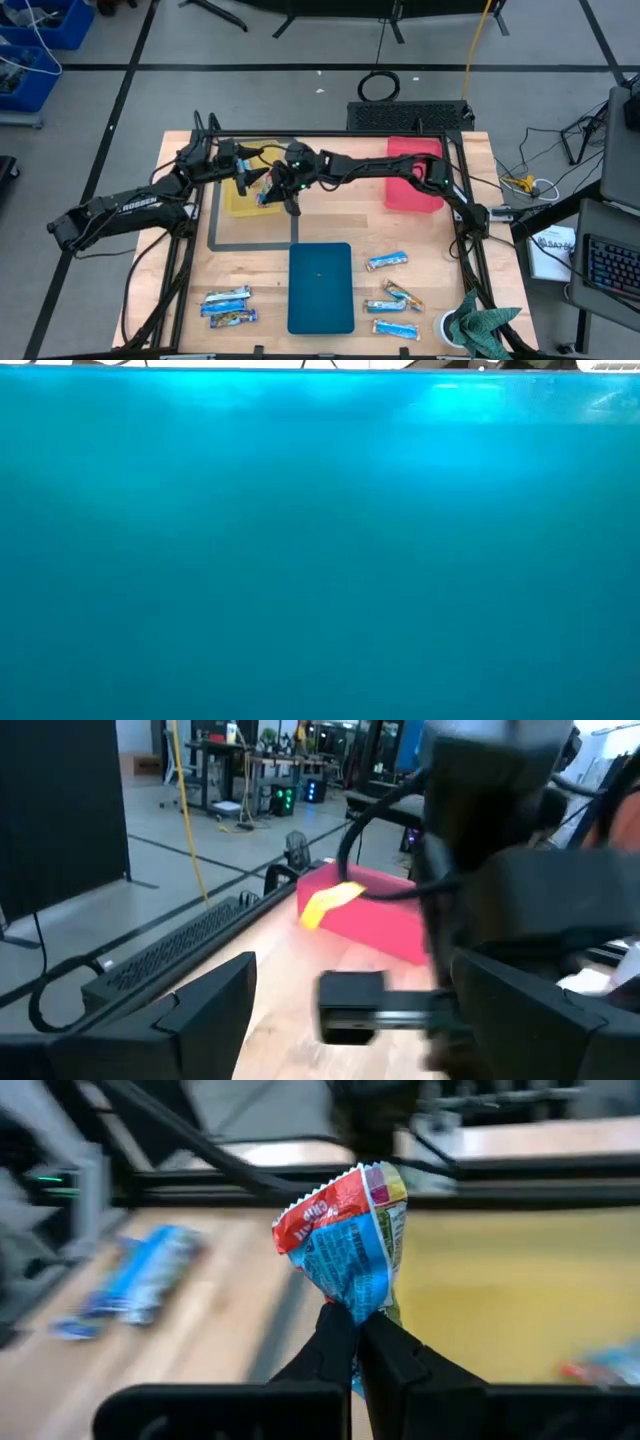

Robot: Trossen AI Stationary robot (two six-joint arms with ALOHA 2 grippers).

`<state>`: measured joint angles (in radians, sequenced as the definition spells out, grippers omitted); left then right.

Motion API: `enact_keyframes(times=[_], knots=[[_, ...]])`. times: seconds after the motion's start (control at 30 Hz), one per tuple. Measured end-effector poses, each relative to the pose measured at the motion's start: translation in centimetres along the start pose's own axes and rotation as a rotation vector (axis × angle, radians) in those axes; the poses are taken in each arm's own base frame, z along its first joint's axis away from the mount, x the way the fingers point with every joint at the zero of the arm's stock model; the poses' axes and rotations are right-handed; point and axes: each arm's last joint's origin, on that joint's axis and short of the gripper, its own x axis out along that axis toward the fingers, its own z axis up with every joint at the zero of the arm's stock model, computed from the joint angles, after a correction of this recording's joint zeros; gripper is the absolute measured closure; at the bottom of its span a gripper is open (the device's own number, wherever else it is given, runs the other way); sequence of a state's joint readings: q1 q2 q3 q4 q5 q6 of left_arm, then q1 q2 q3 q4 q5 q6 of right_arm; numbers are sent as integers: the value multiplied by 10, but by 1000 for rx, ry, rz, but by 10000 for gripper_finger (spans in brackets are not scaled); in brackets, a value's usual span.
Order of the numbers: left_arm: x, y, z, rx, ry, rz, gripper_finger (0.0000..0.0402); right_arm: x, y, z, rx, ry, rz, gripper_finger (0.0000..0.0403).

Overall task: Pick and place Granola Bars by type
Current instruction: Put the red granola bar into the yellow bin, then put the yellow granola bar into the red bin

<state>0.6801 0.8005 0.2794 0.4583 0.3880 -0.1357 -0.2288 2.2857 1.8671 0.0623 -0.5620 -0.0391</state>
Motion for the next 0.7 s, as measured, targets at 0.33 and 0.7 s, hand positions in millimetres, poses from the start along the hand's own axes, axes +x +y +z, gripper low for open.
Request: enact_keyframes(times=[0.33,0.7], knots=[[0,0,-2,-3,18,-4,64,-16,-29,3,109,-48,-269,338],[0,0,-2,-5,25,-4,64,-17,-27,3,164,-43,-163,241]])
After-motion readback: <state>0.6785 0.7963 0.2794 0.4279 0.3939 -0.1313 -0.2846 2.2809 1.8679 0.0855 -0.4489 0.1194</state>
